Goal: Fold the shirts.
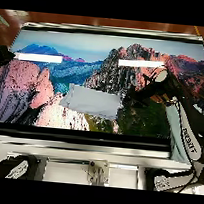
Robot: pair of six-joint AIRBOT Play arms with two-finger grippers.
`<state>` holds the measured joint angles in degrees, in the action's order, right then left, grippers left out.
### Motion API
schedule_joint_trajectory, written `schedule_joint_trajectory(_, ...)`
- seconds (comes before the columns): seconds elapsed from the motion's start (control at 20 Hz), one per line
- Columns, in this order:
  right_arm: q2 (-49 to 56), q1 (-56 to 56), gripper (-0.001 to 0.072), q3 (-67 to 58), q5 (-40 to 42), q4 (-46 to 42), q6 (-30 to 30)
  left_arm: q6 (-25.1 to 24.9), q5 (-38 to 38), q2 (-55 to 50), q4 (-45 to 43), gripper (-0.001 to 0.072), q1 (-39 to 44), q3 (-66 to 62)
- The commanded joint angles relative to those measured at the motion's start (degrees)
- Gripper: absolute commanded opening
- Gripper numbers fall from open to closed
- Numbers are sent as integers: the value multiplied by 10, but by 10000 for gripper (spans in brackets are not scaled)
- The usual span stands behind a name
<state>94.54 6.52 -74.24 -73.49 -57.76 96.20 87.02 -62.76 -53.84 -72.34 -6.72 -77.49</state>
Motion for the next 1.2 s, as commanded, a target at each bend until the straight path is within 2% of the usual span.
schedule_joint_trajectory(0.0,33,-1,681,56,68,132,-50,-3,-1,-4,-1,38,22,1)
schedule_joint_trajectory(0.1,65,18,682,56,72,185,-80,-8,-1,-7,-1,38,30,1)
schedule_joint_trajectory(0.25,90,41,676,56,92,218,-101,-8,-1,-8,0,38,30,1)
schedule_joint_trajectory(0.3,92,44,633,56,95,219,-97,-8,-1,-8,1,38,30,1)
schedule_joint_trajectory(0.4,93,47,153,54,95,221,-98,-8,-1,-8,3,38,30,1)
schedule_joint_trajectory(0.45,92,44,63,49,94,222,-107,-8,-1,-8,3,38,30,1)
schedule_joint_trajectory(0.55,80,36,61,27,77,229,-152,-8,-1,-8,3,38,30,1)
schedule_joint_trajectory(0.75,6,-35,61,-41,38,228,-152,-9,-2,-8,3,38,30,1)
schedule_joint_trajectory(0.9,-71,-129,60,-71,-9,219,-112,-26,-5,-8,3,38,30,1)
schedule_joint_trajectory(1.15,-206,-316,61,-82,-66,96,-34,-26,-14,-8,3,38,30,1)
